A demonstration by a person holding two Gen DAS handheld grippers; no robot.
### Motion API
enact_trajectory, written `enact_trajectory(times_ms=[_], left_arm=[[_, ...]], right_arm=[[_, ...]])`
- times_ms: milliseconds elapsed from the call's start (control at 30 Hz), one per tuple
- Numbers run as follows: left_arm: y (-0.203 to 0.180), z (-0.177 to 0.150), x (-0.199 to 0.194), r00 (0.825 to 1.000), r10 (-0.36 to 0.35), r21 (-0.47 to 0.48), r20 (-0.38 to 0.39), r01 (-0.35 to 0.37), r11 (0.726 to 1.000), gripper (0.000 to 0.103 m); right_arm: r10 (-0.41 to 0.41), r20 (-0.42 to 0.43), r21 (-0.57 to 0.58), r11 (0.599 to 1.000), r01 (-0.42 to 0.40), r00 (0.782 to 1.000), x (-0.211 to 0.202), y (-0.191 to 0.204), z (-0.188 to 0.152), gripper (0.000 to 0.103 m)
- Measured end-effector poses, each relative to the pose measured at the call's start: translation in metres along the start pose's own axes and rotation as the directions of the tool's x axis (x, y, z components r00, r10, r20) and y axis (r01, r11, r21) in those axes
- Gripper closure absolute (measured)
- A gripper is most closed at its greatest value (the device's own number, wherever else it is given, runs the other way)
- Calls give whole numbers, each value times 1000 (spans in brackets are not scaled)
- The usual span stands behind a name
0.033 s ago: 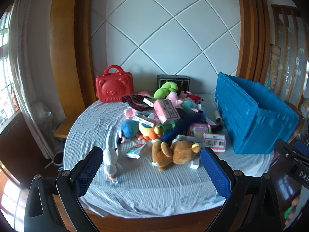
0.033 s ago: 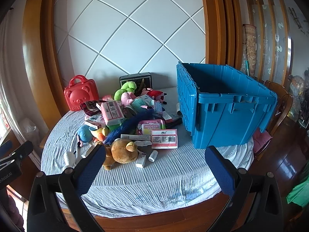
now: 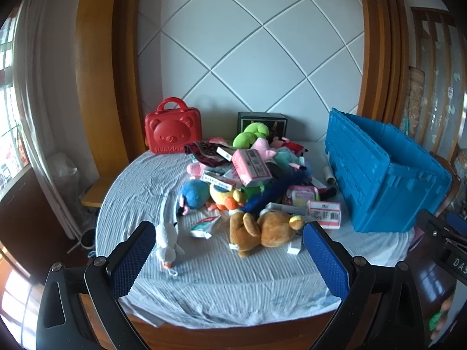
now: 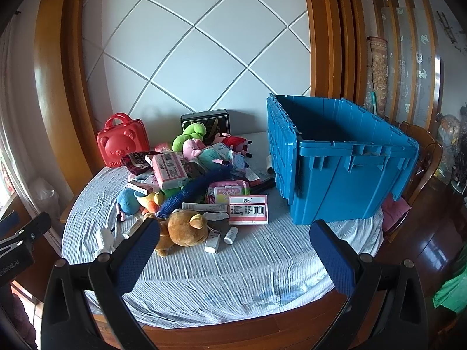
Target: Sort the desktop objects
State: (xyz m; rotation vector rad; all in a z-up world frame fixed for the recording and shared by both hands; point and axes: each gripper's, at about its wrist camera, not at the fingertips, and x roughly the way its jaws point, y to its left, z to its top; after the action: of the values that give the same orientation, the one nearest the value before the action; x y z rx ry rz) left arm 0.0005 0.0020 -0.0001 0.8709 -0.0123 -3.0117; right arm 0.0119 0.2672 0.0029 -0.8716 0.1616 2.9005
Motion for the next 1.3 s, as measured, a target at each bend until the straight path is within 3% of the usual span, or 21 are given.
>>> enact_trajectory(times_ms=[1300], left_arm=[[-18, -4, -4, 1000, 13, 0, -11, -13, 1000, 1]], right_arm=[[-26, -1, -4, 1000, 26, 1000, 0, -23, -2, 0]])
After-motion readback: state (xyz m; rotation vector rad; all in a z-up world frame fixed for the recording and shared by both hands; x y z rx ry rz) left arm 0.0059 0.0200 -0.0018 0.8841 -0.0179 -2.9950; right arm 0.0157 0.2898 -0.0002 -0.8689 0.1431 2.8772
